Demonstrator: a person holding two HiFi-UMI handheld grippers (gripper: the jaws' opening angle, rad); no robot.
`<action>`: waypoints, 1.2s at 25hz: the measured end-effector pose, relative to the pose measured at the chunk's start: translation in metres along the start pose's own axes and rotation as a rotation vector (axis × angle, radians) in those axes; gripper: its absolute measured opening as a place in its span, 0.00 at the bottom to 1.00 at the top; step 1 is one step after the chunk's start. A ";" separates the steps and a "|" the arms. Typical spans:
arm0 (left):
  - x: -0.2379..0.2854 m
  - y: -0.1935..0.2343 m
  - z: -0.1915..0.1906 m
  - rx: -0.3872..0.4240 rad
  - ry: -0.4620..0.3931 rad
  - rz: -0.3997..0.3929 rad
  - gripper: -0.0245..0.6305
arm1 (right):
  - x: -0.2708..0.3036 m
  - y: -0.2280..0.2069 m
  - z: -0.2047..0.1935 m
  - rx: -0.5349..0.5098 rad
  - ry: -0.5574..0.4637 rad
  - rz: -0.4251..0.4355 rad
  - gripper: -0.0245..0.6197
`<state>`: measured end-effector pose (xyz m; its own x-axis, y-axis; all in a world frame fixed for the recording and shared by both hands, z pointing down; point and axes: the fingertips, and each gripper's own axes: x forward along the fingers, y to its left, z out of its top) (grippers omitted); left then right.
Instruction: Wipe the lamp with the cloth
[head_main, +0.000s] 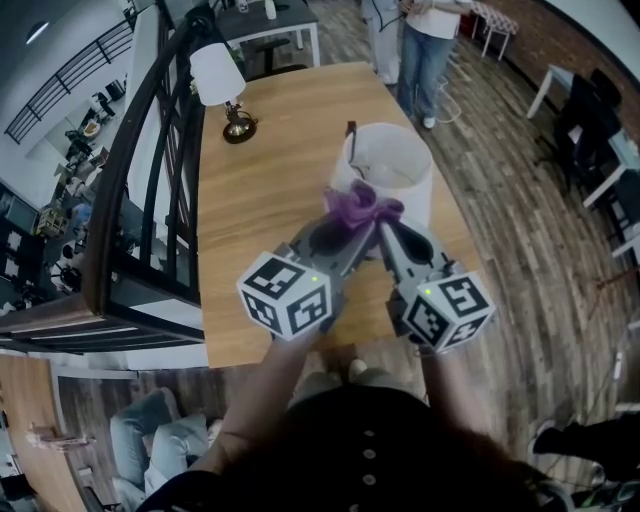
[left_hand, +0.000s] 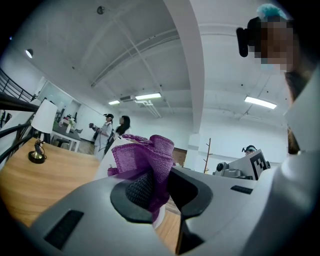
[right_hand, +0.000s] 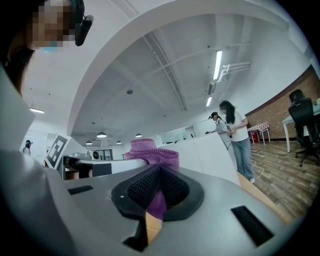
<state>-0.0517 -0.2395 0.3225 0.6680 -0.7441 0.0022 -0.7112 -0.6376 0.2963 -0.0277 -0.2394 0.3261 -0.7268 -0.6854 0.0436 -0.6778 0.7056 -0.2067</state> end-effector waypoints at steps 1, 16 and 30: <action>-0.001 0.000 -0.003 -0.004 0.006 0.000 0.15 | 0.000 0.000 -0.003 0.003 0.006 -0.002 0.06; -0.004 0.005 -0.046 -0.076 0.084 0.010 0.15 | -0.003 -0.007 -0.037 0.041 0.080 -0.032 0.06; -0.004 0.002 -0.089 -0.137 0.164 0.022 0.15 | -0.019 -0.014 -0.067 0.086 0.135 -0.063 0.06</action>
<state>-0.0367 -0.2199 0.4084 0.6873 -0.7080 0.1627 -0.6973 -0.5801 0.4212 -0.0117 -0.2245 0.3937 -0.6953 -0.6934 0.1891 -0.7149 0.6401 -0.2816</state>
